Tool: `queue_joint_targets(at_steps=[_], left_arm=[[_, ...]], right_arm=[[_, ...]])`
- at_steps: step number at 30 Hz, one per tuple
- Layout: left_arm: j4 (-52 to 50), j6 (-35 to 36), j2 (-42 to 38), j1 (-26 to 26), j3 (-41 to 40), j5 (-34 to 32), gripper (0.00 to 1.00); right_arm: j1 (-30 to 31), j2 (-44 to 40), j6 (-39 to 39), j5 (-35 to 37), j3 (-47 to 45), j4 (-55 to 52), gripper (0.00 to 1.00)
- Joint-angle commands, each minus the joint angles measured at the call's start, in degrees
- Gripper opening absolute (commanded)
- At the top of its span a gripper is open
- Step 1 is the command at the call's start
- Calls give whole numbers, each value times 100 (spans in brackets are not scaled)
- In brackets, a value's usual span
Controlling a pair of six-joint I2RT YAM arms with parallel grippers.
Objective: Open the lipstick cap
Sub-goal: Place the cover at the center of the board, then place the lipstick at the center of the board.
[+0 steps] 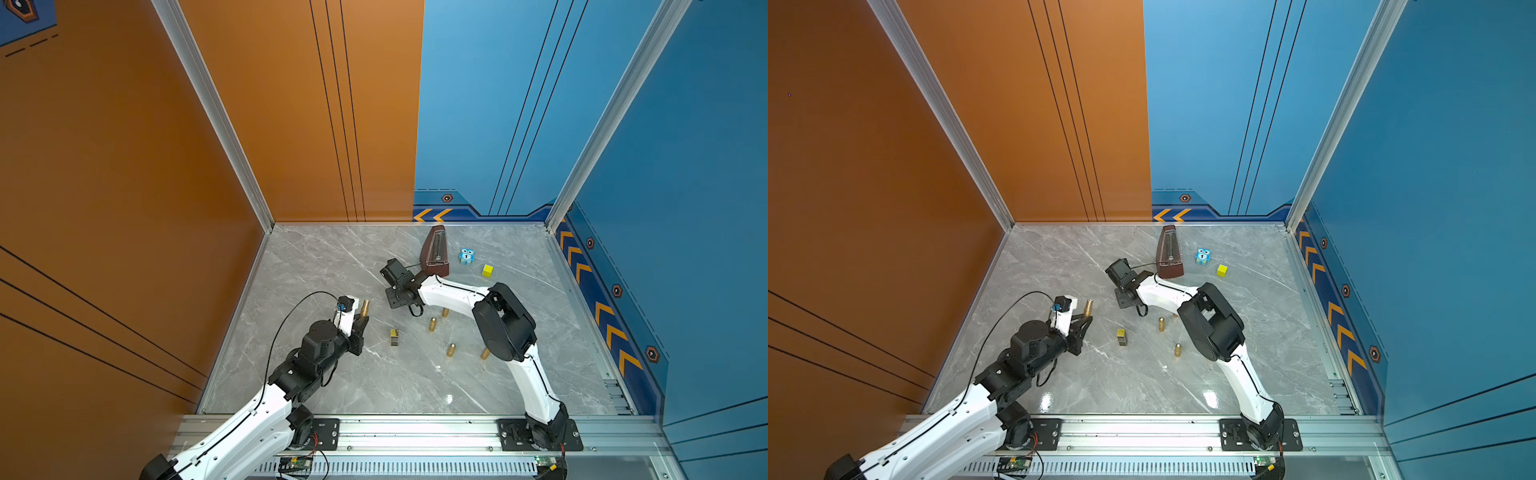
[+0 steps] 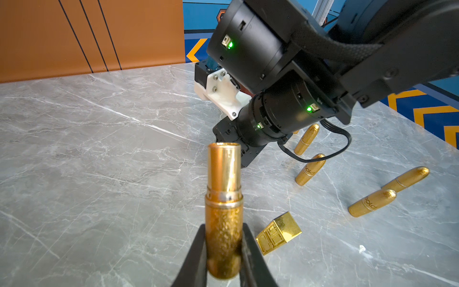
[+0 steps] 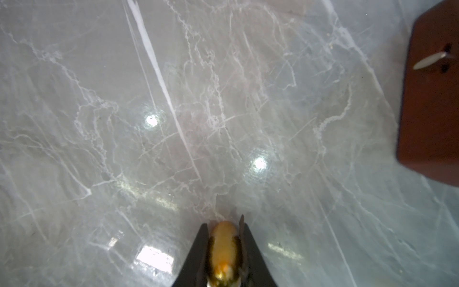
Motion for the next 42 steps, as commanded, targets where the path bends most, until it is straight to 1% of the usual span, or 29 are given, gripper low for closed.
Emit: queue_joint_targets(at_steps=[1,4,13,16,21,26,29,32,34,36,39,42], left_arm=[[120,-59,-65,65,-84,-80,0],[121,-57,-73,78,-95,-79,0],[108,-77,-121,105,-94,-34,0],[115,-73,-136,117,-95,-33,0],[112,-42,-136,144,-78,21,0],[112,45,-175,157,14,284,0],[112,131,-133,162,71,309,0],[111,192,-35,170,124,434,0],[110,268,51,170,178,598,0],[150,335,138,170,207,794,0],[250,476,215,170,229,1127,0],[283,575,300,166,286,1281,0]], right_arm=[[57,158,-105,106,-73,9,19],[75,146,-112,95,-128,23,21],[95,101,-131,12,-113,39,38],[87,-47,-109,-107,-154,34,43],[66,-625,4,-282,-382,23,54],[-17,-1458,173,-600,-666,-178,56],[-108,-1951,268,-920,-882,-353,58],[-227,-2522,343,-1421,-1262,-357,59],[-329,-2876,439,-1820,-1467,-357,60],[-470,-3146,524,-2472,-1622,-365,60],[-483,-3404,549,-3225,-1688,-495,61],[-457,-3563,582,-3730,-1756,-540,62]])
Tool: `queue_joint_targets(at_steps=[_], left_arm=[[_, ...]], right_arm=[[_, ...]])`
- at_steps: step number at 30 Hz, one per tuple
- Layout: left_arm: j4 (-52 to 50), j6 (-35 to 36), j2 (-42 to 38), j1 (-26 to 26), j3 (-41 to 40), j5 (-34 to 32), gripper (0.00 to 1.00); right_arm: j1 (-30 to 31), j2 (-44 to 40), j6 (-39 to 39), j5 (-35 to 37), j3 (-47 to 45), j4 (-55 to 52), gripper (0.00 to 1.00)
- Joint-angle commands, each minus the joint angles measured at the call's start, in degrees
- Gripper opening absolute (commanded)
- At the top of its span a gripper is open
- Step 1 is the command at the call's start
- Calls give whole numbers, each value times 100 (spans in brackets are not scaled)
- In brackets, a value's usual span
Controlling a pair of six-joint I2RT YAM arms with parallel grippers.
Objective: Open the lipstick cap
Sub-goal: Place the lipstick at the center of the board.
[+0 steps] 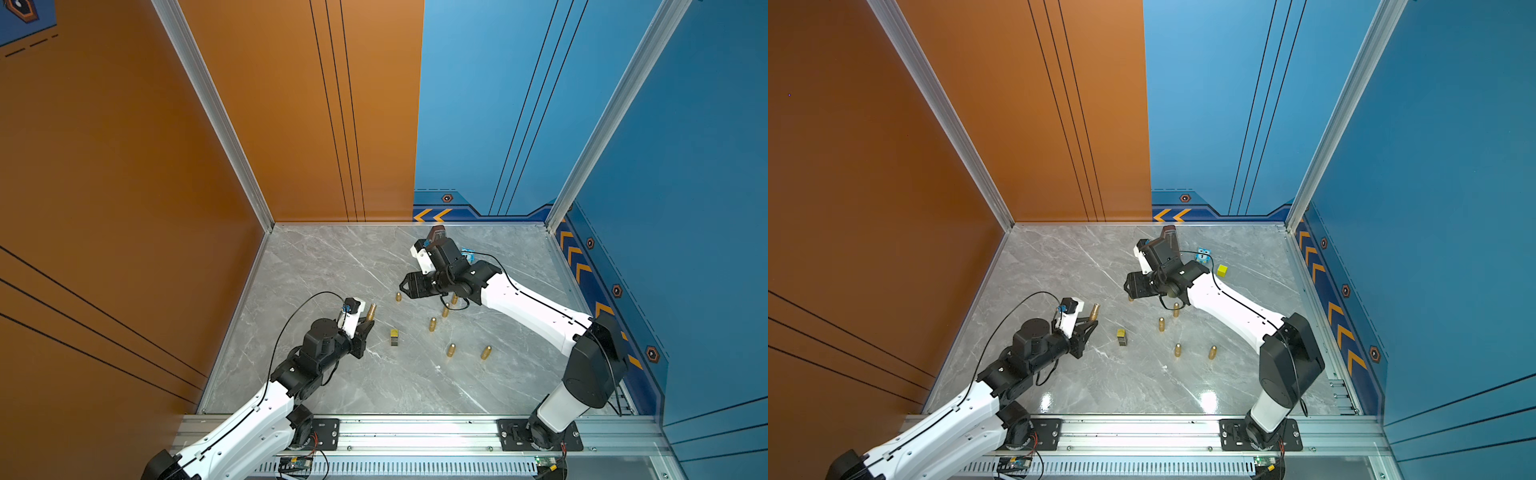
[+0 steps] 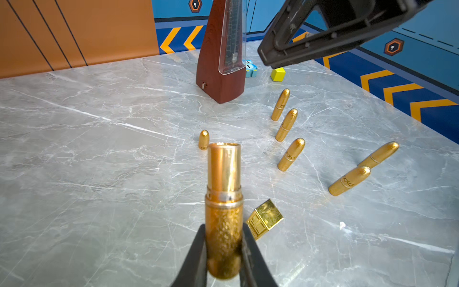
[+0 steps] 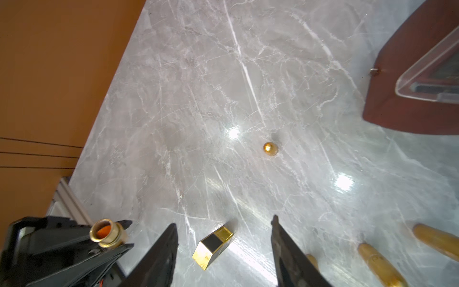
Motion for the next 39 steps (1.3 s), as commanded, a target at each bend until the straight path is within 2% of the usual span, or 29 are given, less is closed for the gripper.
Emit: queue_joint_targets(at_steps=[1,8,14,25,39], left_arm=[[217,245,69,50,261,428,0],[250,347,235,37,366,607,0],[248,386,382,-1,490,631,0],[248,486,528,-97,635,723,0],[249,543,651,-200,684,754,0]], right_arm=[[80,-214,158,-1021,-165,-266,62],[347,-24,469,-1542,-85,-194,62],[607,136,522,-1540,60,-118,58],[671,420,518,-1468,304,-74,45],[673,534,465,-1540,185,145,28]])
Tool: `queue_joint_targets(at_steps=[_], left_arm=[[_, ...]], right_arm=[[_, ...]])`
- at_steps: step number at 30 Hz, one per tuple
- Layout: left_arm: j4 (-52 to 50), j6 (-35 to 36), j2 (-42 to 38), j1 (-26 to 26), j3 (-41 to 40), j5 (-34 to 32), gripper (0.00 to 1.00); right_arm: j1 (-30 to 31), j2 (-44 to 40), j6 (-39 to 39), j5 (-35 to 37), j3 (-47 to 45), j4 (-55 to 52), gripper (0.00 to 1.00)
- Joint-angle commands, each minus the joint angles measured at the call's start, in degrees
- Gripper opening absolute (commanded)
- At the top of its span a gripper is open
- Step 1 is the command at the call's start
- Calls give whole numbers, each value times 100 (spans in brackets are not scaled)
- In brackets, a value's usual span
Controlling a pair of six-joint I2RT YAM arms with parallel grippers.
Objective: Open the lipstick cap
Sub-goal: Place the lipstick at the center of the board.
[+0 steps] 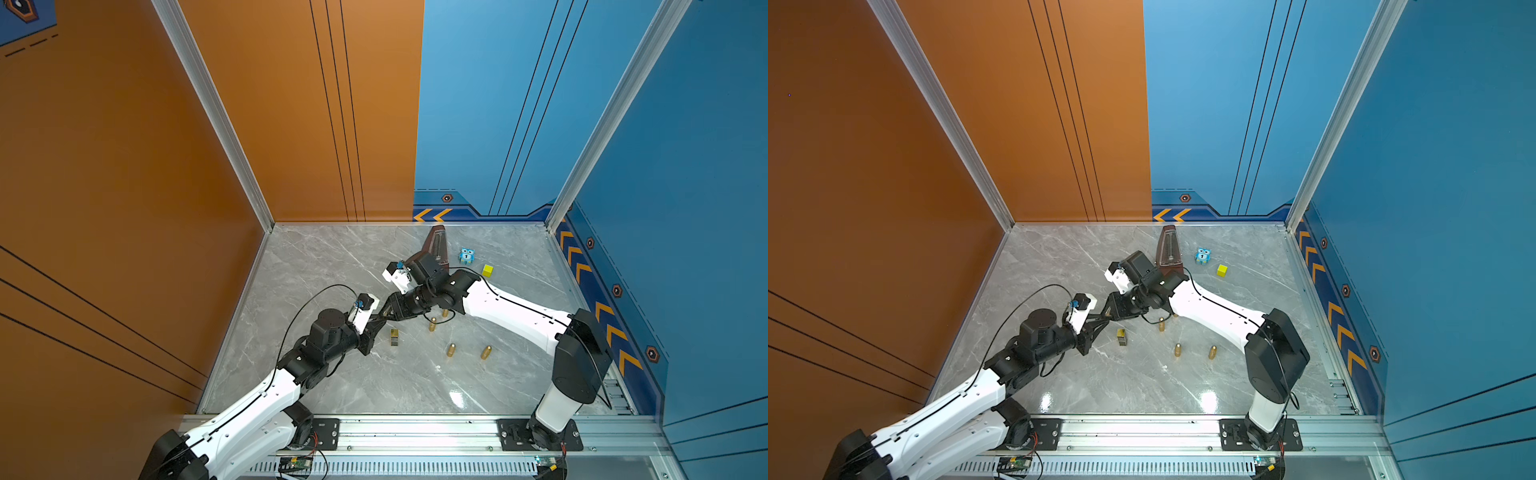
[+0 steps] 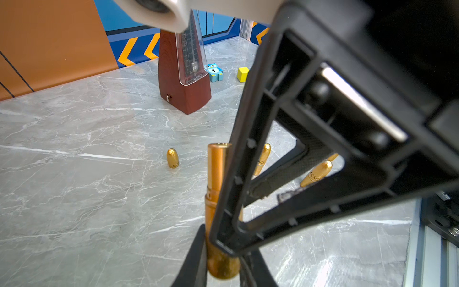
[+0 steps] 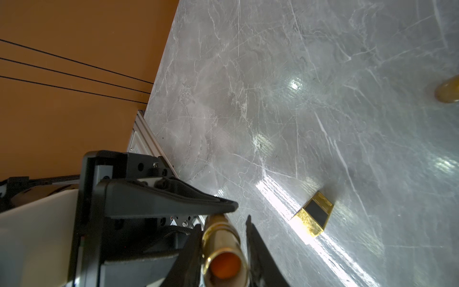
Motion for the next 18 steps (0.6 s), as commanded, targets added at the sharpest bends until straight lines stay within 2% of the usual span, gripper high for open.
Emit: queue_joint_targets(at_steps=[1,7,14,16,18], left_arm=[[88,119,7,-67,224,132,0],[84,126,19,-72,201,90,0],[84,104,-17,-83,150,-47,0],[82,79,-53,-80,114,-75,20],[76,35,-86,-80,71,-186,29]], right_arm=[[-5,68,-9,-65,43,139,27],[-20,22,-44,-77,33,180,20],[-99,-58,-115,87,19,161,17],[-133,-95,-144,292,20,130,16],[-150,-137,-183,557,22,96,16]])
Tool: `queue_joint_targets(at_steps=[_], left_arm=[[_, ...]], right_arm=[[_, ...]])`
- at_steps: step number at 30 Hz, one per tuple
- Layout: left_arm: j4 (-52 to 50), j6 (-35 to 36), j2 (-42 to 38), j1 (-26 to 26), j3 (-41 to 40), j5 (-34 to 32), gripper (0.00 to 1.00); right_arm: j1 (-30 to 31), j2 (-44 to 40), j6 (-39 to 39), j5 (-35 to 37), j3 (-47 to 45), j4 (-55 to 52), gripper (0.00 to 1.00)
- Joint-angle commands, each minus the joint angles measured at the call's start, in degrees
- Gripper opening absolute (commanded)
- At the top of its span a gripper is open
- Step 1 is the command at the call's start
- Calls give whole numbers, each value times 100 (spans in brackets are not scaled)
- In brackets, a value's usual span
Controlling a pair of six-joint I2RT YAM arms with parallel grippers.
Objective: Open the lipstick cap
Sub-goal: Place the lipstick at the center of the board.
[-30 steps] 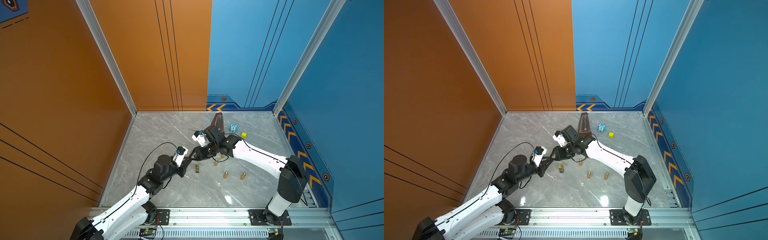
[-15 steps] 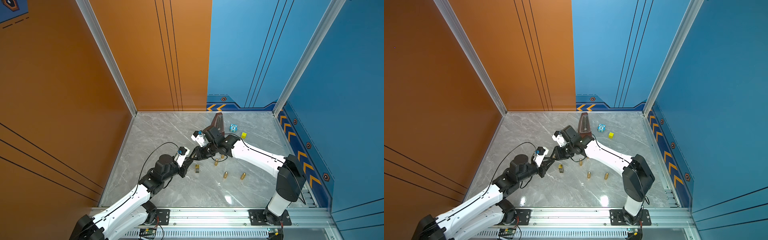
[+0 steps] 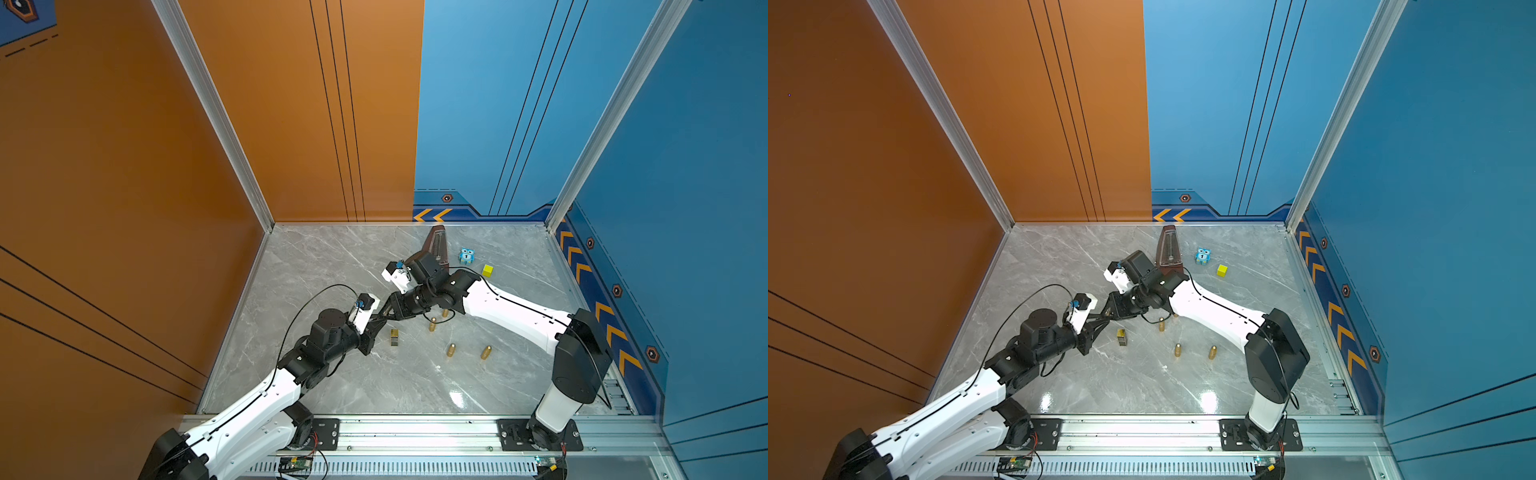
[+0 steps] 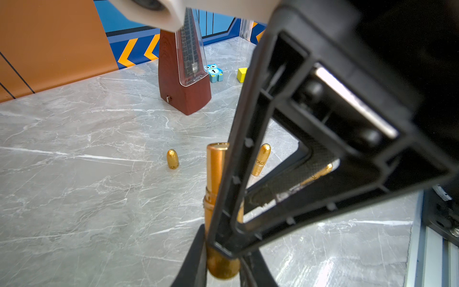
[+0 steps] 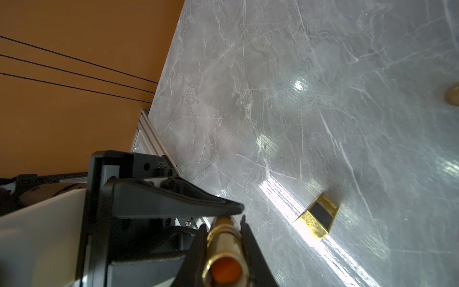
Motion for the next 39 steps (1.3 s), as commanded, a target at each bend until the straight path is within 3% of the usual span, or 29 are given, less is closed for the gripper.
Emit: queue_joint_targets(at_steps=[1,6,10,13,28,39], left_arm=[[49,0,-122,-46,42,-199,36],[-18,-237,-320,-42,-99,-384,75],[-467,-299,-531,-38,-57,-764,93],[-953,-448,-659,-34,52,-1136,100],[-1544,-1481,-947,-6,48,-1983,99],[-1515,-1593,-708,34,84,-2008,99]], right_arm=[[-125,-140,-175,662,33,44,16],[-113,-6,-341,1439,187,-61,16],[-26,153,-528,2173,318,-26,16],[70,366,-708,2651,452,55,16],[453,1727,-1203,4386,875,831,15],[396,2525,-1314,4561,1044,1376,15]])
